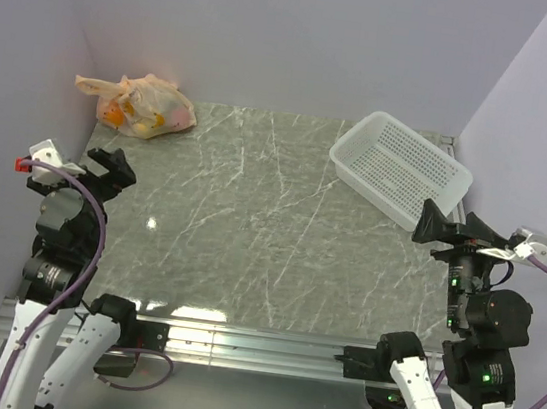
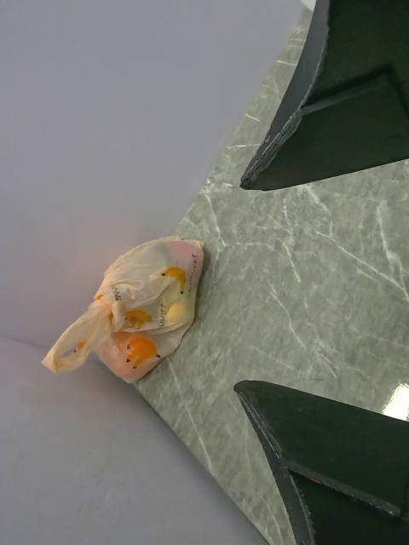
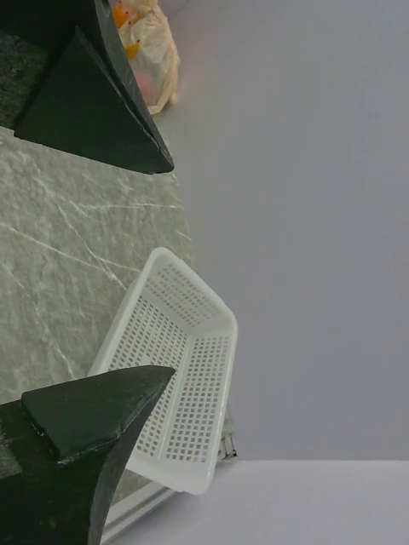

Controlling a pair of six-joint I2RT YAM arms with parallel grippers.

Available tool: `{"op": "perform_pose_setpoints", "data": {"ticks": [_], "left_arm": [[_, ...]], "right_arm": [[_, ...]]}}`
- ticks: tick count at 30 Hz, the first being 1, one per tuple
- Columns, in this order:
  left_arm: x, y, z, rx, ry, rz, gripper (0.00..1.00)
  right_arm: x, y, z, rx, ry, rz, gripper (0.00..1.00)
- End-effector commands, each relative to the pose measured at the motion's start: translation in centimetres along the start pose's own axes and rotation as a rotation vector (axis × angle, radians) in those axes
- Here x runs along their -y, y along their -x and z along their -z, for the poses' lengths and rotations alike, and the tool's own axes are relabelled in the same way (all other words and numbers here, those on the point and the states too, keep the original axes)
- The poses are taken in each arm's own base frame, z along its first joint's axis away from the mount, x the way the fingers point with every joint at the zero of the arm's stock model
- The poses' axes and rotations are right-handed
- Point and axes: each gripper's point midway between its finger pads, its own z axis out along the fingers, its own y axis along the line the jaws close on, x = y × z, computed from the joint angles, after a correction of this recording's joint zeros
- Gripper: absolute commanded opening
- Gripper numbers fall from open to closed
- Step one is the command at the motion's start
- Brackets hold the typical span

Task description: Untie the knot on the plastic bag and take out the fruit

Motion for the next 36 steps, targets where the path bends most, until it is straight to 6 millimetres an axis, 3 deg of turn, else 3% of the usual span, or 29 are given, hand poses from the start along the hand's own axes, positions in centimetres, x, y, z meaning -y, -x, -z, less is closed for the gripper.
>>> {"op": "perform_pose_setpoints", "data": {"ticks": [1,9,12,13,15,16,18,19,20,21,22,24,25,27,28,30,31,33,34,36], "left_arm": [[1.3,-0.5,-0.7,-0.024,-0.032,0.028,0.99],[4.0,-1.6,-3.3,-0.127,-0.05,0.038,0.99],[4.9,-2.5,-5.0,-0.159,-0.029,0.05,0.99],[5.1,-3.6,-6.2,-0.185,-0.008,0.053,0.99],[5.5,-3.7,-7.6,-0.182,0.021,0.067,0.99],[5.6,-5.3,-9.1,-0.218,0.053,0.062,0.99],[5.7,-5.0,-11.2,-0.21,0.081,0.083,0.99],[4.7,-6.4,-13.2,-0.236,0.134,0.093,0.99],[4.4,-6.6,-14.3,-0.239,0.148,0.11,0.99],[4.7,-6.0,-15.6,-0.229,0.148,0.134,0.99],[4.5,-7.5,-17.5,-0.252,0.159,0.145,0.99],[3.7,-6.7,-20.0,-0.227,0.19,0.174,0.99],[3.1,-8.6,-21.8,-0.255,0.209,0.178,0.99],[1.9,-8.1,-24.1,-0.231,0.246,0.203,0.99],[1.0,-10.0,-25.5,-0.253,0.277,0.221,0.99],[0.0,-9.9,-27.6,-0.224,0.274,0.262,0.99],[-1.6,-11.7,-28.9,-0.242,0.313,0.284,0.99],[-1.6,-12.0,-30.9,-0.236,0.295,0.319,0.99],[-3.0,-14.4,-32.1,-0.273,0.331,0.32,0.99],[-2.8,-14.2,-34.1,-0.252,0.321,0.331,0.98]], "right_arm": [[-0.7,0.4,0.0,0.004,0.032,-0.007,1.0],[-1.4,-1.7,0.0,-0.099,0.067,-0.021,1.0],[-1.3,-2.5,0.0,-0.144,0.057,-0.025,1.0],[-1.3,-2.9,-0.2,-0.16,0.054,-0.027,1.0],[-1.5,-3.5,-0.2,-0.191,0.064,-0.027,1.0],[-1.9,-3.9,-0.2,-0.209,0.082,-0.03,1.0],[-2.2,-4.4,-0.2,-0.232,0.096,-0.041,1.0],[-2.8,-4.6,-0.1,-0.246,0.128,-0.045,1.0],[-3.0,-5.0,-0.1,-0.259,0.14,-0.047,1.0],[-3.2,-5.2,-0.1,-0.267,0.152,-0.051,1.0],[-3.3,-5.3,-0.1,-0.272,0.157,-0.053,1.0],[-3.8,-5.9,0.0,-0.295,0.184,-0.056,1.0],[-3.8,-6.1,0.0,-0.304,0.186,-0.057,1.0],[-4.0,-6.7,0.0,-0.328,0.197,-0.066,1.0],[-4.2,-7.0,-0.1,-0.344,0.2,-0.07,1.0],[-4.7,-7.2,0.2,-0.372,0.228,-0.073,1.0],[-4.8,-7.4,0.2,-0.382,0.236,-0.072,1.0],[-5.4,-7.8,0.5,-0.402,0.27,-0.071,1.0],[-5.4,-8.0,0.6,-0.407,0.275,-0.071,1.0],[-5.7,-8.3,0.8,-0.414,0.298,-0.08,1.0]]}}
